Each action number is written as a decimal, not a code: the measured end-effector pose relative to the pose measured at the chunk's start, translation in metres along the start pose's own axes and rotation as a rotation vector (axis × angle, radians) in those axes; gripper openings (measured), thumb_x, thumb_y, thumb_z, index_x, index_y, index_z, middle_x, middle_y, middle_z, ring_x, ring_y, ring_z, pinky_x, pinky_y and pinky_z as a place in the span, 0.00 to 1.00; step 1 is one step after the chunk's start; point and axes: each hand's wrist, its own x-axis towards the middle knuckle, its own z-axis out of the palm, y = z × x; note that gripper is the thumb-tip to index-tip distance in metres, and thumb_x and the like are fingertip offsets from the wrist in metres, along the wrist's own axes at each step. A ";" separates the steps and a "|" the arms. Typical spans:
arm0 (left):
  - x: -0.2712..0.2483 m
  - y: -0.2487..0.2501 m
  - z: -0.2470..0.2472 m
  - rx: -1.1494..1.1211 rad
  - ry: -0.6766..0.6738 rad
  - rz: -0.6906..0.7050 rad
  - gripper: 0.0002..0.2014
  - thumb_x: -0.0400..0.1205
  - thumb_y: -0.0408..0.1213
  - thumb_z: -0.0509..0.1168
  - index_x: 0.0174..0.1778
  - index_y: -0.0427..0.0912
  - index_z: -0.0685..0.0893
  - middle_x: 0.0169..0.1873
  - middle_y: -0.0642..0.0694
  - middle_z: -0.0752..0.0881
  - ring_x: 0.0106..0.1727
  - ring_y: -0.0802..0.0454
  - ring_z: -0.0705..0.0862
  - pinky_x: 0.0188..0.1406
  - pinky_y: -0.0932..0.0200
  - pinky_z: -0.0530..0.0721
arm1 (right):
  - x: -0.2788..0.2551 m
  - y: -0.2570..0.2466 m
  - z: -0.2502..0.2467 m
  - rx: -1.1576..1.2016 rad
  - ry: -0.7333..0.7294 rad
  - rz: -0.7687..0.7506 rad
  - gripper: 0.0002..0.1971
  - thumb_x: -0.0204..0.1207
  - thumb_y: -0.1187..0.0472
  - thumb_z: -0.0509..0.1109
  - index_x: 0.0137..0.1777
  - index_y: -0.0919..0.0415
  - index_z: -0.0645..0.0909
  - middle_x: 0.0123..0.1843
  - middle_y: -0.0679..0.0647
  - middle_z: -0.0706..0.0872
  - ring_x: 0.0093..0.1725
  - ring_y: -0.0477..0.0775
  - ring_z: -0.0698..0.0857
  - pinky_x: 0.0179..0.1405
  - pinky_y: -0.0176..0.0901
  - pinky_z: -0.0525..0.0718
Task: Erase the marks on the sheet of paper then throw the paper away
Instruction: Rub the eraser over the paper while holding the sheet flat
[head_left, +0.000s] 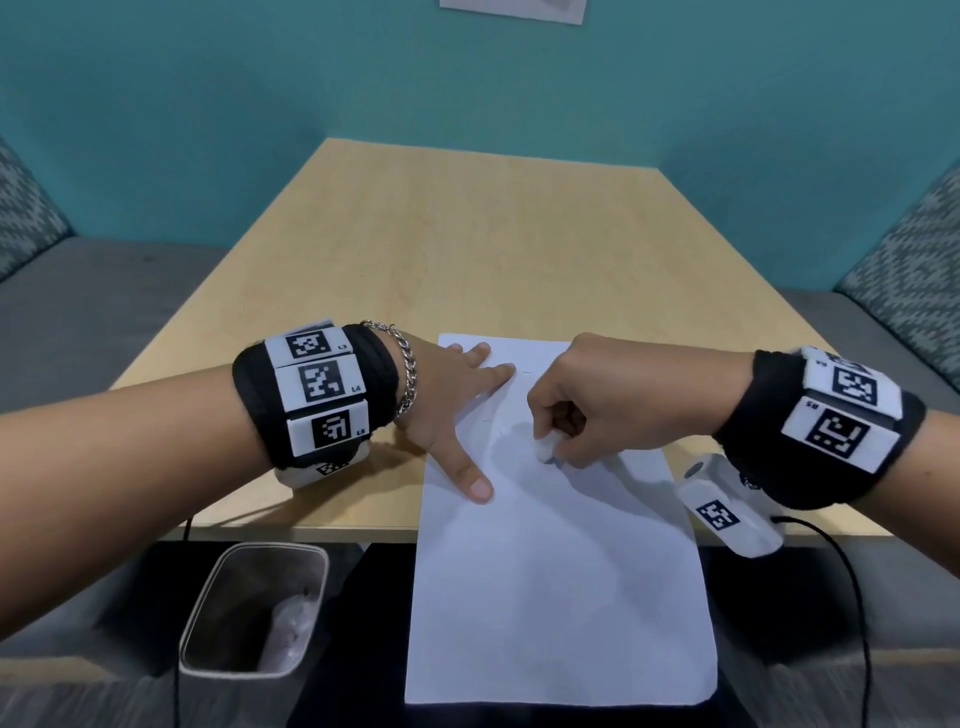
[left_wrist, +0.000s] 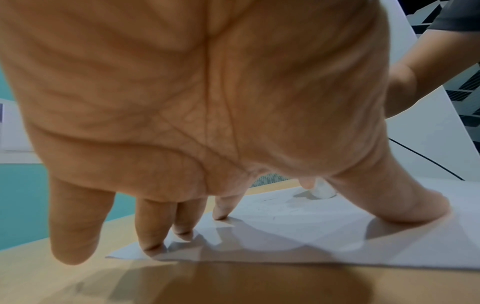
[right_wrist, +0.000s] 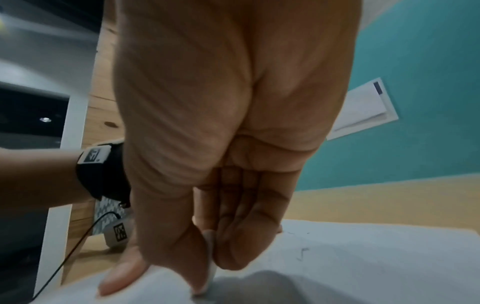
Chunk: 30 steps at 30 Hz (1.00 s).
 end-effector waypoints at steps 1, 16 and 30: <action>-0.001 0.000 -0.001 -0.006 -0.002 -0.001 0.73 0.62 0.85 0.70 0.91 0.61 0.29 0.92 0.49 0.32 0.94 0.42 0.50 0.87 0.30 0.64 | 0.003 0.002 0.000 -0.021 0.031 0.005 0.05 0.75 0.56 0.79 0.50 0.49 0.90 0.36 0.45 0.90 0.39 0.47 0.87 0.37 0.44 0.87; -0.008 0.003 -0.003 0.006 -0.020 -0.009 0.71 0.66 0.83 0.69 0.91 0.60 0.28 0.92 0.51 0.31 0.94 0.44 0.45 0.88 0.29 0.61 | 0.007 0.012 0.001 -0.064 0.130 0.045 0.04 0.74 0.58 0.77 0.48 0.51 0.89 0.36 0.45 0.88 0.38 0.46 0.86 0.40 0.52 0.90; -0.004 0.003 -0.002 0.026 -0.031 -0.015 0.72 0.65 0.83 0.69 0.90 0.59 0.26 0.92 0.50 0.29 0.94 0.43 0.44 0.86 0.28 0.62 | -0.001 -0.003 0.001 0.042 -0.003 -0.011 0.06 0.75 0.55 0.81 0.50 0.49 0.90 0.38 0.44 0.91 0.41 0.43 0.87 0.38 0.40 0.85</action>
